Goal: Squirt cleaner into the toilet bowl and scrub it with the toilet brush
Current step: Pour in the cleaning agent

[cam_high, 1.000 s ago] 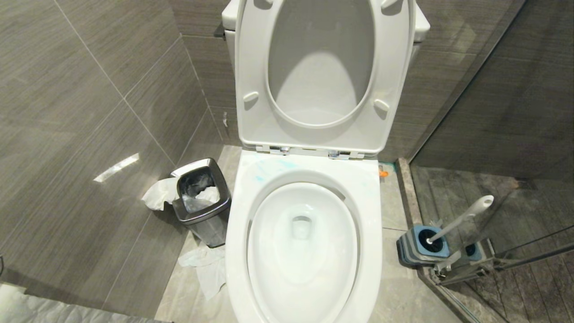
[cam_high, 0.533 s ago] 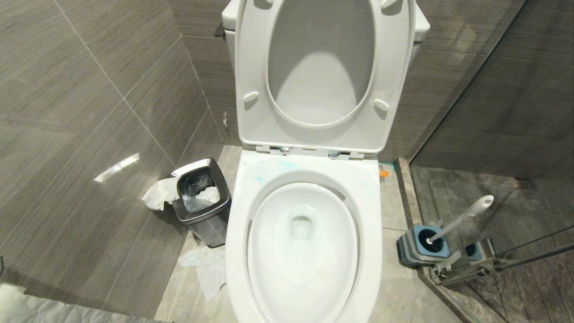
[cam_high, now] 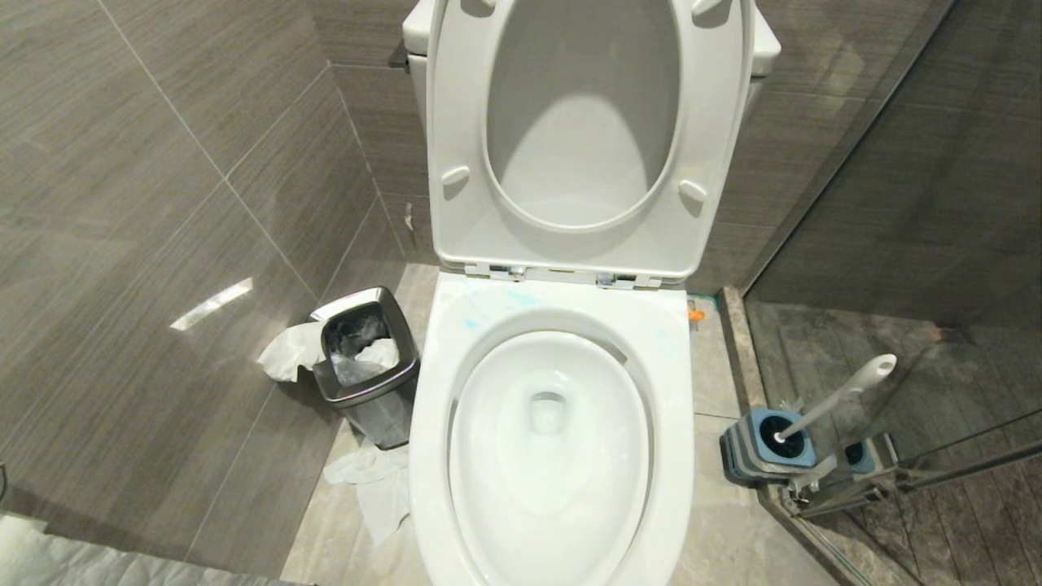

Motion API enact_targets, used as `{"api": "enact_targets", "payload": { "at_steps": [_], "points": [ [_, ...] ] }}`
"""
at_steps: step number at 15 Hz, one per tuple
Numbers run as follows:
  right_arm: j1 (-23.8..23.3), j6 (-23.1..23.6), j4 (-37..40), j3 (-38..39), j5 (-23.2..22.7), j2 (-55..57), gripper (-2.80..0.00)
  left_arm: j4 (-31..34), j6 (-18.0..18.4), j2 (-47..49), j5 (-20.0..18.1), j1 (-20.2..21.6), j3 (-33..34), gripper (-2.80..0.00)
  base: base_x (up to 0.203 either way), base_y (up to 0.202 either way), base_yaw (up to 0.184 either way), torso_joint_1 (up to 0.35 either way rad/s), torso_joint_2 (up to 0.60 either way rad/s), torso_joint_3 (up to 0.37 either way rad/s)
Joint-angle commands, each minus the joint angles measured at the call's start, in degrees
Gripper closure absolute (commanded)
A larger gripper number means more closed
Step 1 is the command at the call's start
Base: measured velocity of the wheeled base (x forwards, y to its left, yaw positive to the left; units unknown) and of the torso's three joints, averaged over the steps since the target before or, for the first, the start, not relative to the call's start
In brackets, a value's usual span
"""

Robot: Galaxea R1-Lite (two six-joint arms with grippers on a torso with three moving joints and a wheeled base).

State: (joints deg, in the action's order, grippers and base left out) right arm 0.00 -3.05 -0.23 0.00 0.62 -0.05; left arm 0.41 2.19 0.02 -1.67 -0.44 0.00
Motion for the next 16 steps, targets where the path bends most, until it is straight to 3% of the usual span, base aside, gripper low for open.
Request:
{"api": "enact_targets", "payload": {
  "at_steps": [1, 16],
  "points": [
    [0.0, 0.0, 0.0, 0.0, 0.0, 0.0, 0.0, 0.0, 0.0, 0.0, 0.0, 0.0, 0.2, 0.0, 0.0, 0.0, 0.0, 0.0, 0.0, 0.0],
    [0.0, 0.4, -0.1, 0.0, -0.2, 0.0, 0.0, 0.0, 0.0, 0.0, 0.0, 0.0, 0.2, 0.0, 0.0, 0.0, 0.0, 0.0, 0.0, 0.0]
  ]
}}
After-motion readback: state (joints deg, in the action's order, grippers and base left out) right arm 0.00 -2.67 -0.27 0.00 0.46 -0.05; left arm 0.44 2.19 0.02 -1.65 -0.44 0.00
